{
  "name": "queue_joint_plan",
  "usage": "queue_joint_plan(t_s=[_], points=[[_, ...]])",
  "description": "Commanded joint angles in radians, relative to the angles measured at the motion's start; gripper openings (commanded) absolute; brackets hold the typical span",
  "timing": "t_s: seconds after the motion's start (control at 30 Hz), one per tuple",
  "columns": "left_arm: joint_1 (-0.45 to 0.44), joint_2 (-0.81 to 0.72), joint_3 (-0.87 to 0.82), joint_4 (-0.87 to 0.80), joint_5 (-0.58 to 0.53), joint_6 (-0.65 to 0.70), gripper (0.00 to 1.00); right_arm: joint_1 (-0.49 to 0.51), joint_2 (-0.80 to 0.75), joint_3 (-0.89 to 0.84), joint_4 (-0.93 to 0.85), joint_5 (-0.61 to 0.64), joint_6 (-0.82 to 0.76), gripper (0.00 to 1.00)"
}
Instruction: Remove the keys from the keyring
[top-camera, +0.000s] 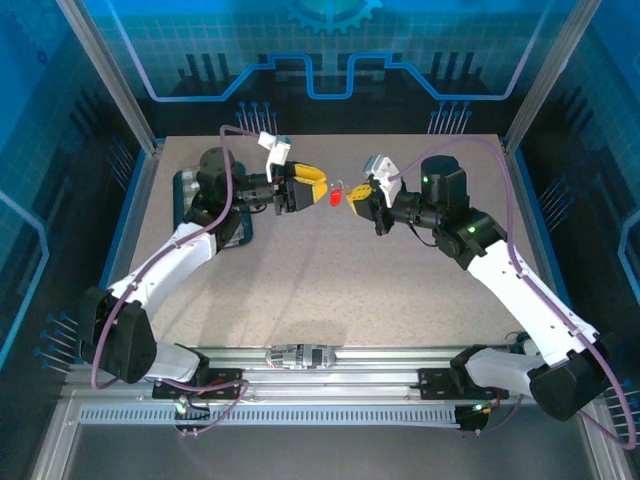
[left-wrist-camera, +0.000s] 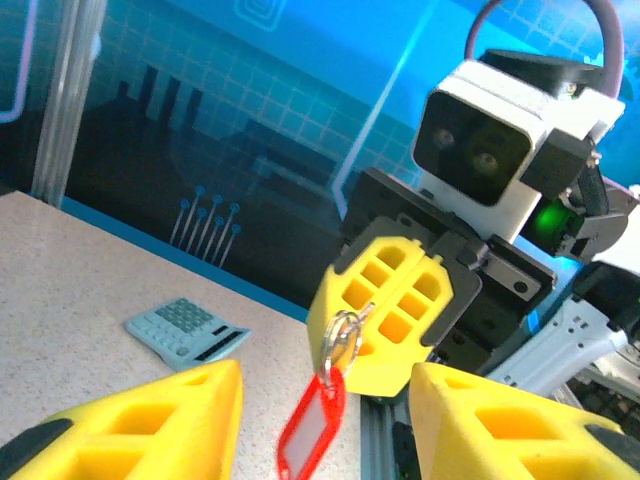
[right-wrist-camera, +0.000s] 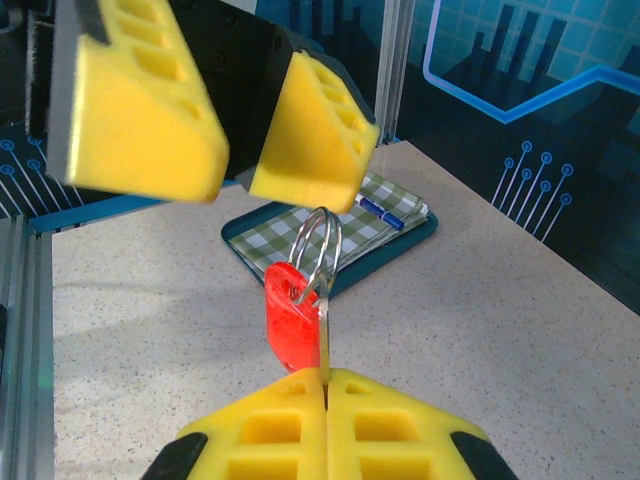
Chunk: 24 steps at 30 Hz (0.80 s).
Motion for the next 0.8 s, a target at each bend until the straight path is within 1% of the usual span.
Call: queue_joint_plan(t_s=[0.0, 0.13, 0.27, 0.53, 0.77], points=[[-0.028, -0.004, 0.051, -0.061, 0.009, 0.079, 0.48, 0.013, 0.011, 0.037, -0.018, -0.019, 0.004, 0.00], [-0.028, -0.001, 0.053, -0.049, 0.004, 0.078, 0.50, 0.015, 0.013, 0.039, -0.025, -0.024, 0.003, 0.00], [-0.032, 0.009, 0.071, -0.057, 0.005, 0.075, 0.50, 0.016, 0.011, 0.040, -0.027, -0.027, 0.004, 0.00], [-0.038, 0.034, 0.105, -0.089, 0.019, 0.076, 0.38, 0.017, 0.011, 0.043, -0.024, -0.029, 0.005, 0.00], [-0.039, 0.040, 0.108, -0.108, 0.011, 0.089, 0.37, 0.018, 0.012, 0.049, -0.027, -0.036, 0.001, 0.00]])
